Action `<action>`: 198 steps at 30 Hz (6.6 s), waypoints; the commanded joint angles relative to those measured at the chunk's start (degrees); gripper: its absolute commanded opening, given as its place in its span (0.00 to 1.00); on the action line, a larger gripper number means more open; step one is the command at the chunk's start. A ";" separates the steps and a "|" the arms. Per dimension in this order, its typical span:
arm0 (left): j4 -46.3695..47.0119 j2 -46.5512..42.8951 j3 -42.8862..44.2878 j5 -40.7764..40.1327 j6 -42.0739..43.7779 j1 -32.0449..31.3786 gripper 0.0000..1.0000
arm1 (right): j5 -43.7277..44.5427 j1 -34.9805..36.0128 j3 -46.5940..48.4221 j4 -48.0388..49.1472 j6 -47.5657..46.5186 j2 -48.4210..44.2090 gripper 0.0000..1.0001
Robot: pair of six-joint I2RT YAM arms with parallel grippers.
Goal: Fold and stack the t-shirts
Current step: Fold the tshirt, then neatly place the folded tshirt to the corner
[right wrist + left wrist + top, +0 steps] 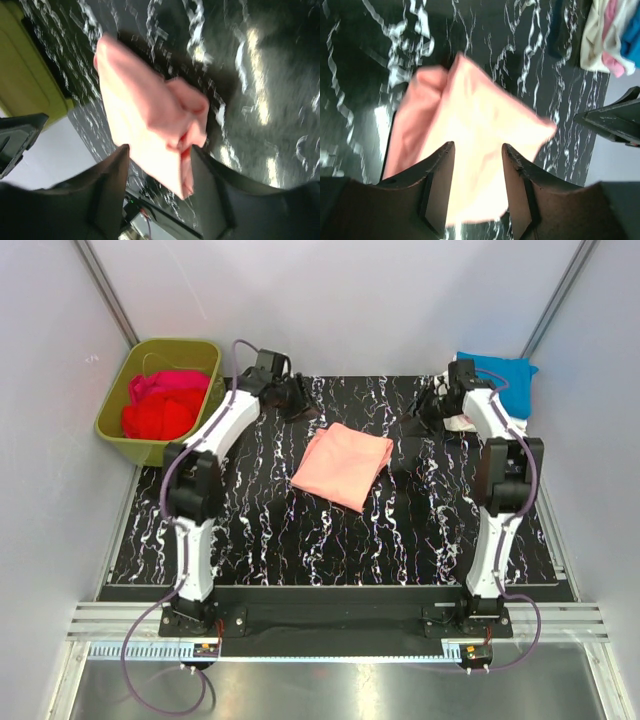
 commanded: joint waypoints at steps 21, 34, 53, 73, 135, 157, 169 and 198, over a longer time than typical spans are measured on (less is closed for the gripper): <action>6.95 -29.09 -37.93 -5.20 1.28 -8.22 0.44 | -28.21 1.73 -3.13 21.40 -0.26 16.78 0.12; 4.05 -33.92 -36.62 -7.66 2.76 -10.94 0.43 | -34.14 2.08 -0.84 23.10 1.59 5.48 0.47; -8.62 -58.17 -45.57 -17.41 17.53 0.04 0.45 | -21.65 15.17 -46.26 46.70 12.63 -26.98 0.31; -8.44 -79.45 -63.86 -28.14 20.17 2.06 0.51 | -18.40 19.57 -50.75 62.89 20.49 -8.25 0.03; -7.92 -84.29 -65.80 -32.62 18.42 2.50 0.57 | -2.16 7.97 -39.07 4.98 -12.21 -16.05 0.21; -7.48 -84.02 -65.97 -31.04 18.77 2.50 0.57 | -3.20 3.40 -28.53 25.09 -0.53 -11.06 0.94; -7.56 -83.94 -65.97 -31.48 18.68 2.59 0.57 | 1.98 10.41 -23.07 29.23 10.29 3.44 0.83; -8.97 -87.89 -65.79 -32.10 18.32 2.50 0.57 | 13.49 3.75 2.93 6.94 -15.01 -6.13 0.00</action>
